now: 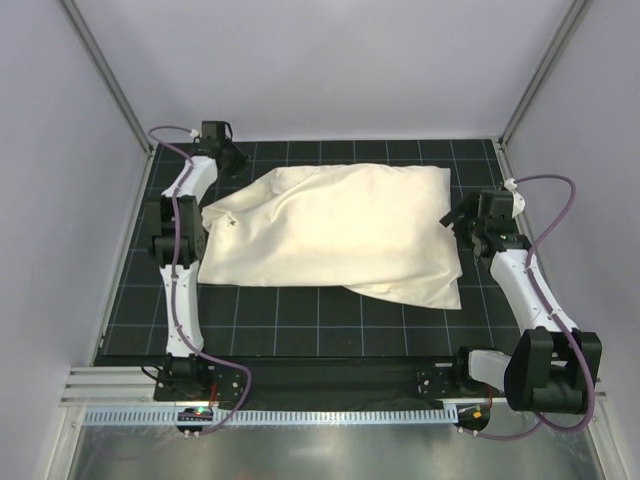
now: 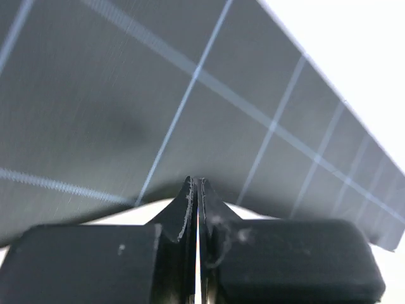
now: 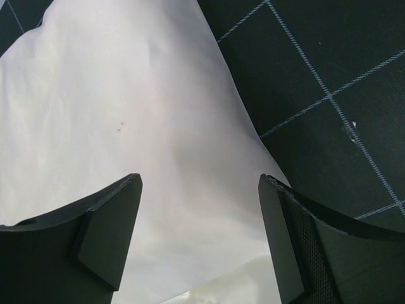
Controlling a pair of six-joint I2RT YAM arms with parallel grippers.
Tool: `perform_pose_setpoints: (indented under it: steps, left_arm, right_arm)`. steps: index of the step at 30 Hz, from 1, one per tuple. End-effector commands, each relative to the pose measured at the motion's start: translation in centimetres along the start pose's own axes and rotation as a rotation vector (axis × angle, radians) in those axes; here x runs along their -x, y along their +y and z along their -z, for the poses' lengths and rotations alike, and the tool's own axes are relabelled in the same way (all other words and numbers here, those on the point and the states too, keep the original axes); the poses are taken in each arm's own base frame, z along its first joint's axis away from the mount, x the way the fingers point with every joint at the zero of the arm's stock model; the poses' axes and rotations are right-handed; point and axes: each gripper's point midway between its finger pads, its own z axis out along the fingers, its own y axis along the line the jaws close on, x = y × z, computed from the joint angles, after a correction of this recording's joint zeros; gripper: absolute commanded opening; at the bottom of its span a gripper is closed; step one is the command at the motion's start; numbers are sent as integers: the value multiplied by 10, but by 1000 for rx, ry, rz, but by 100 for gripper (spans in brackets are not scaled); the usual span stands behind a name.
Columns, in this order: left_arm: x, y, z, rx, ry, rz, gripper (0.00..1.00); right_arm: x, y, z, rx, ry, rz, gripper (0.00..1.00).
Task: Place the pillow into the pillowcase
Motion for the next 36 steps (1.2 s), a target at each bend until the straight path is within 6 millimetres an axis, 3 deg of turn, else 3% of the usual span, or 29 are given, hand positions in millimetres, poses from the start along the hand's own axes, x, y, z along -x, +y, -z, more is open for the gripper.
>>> perform_pose_setpoints:
  steps: [1,2,3,5,6,7,10,13,14,19,22,24,26,27,28,29,33,34,36]
  left_arm:
    - [35,-30,11,-107,-78,-35,0]
    - [30,-34,12,-137,-51,-50,30]
    - [16,-42,19,-209,19,-69,50]
    - [10,-55,30,-298,32,-118,84]
    - [12,-66,45,-352,24,-160,91]
    - [-5,-62,47,-396,74,-182,100]
    - [-18,-73,59,-497,138,-270,100]
    - [-37,-67,46,-526,236,-273,99]
    - [-40,-74,48,-566,267,-272,98]
    - [-64,-58,35,-537,361,-183,91]
    - [-80,-62,30,-541,379,-211,81]
    - [-87,-68,24,-557,386,-237,64]
    - [-89,-67,20,-550,396,-235,35]
    - [-85,-67,17,-535,381,-239,25]
    - [-84,-65,17,-518,377,-246,4]
    - [-83,-59,15,-483,375,-246,0]
    - [-49,-50,19,-352,252,-329,0]
    - [-26,-57,22,-305,174,-364,0]
    - [-13,-55,29,-250,149,-423,0]
  right_arm:
    - [26,23,4,79,-62,10,82]
    - [25,23,3,82,-60,14,82]
    - [25,24,3,89,-58,17,82]
    - [23,26,3,104,-59,23,82]
    - [25,27,5,110,-64,25,82]
    - [22,33,6,140,-47,28,82]
    - [23,36,10,158,-47,35,82]
    - [23,37,12,165,-49,34,82]
    - [23,37,13,167,-48,32,82]
    - [24,37,16,166,-54,27,82]
    - [24,37,18,171,-58,26,82]
    - [22,37,17,171,-50,26,82]
    - [23,38,18,173,-50,25,82]
    - [23,38,18,173,-50,23,82]
    - [24,39,18,176,-54,23,82]
    - [24,39,19,177,-55,25,82]
    - [24,39,19,178,-52,24,82]
    - [25,40,18,181,-54,25,82]
    - [22,39,15,176,-43,28,82]
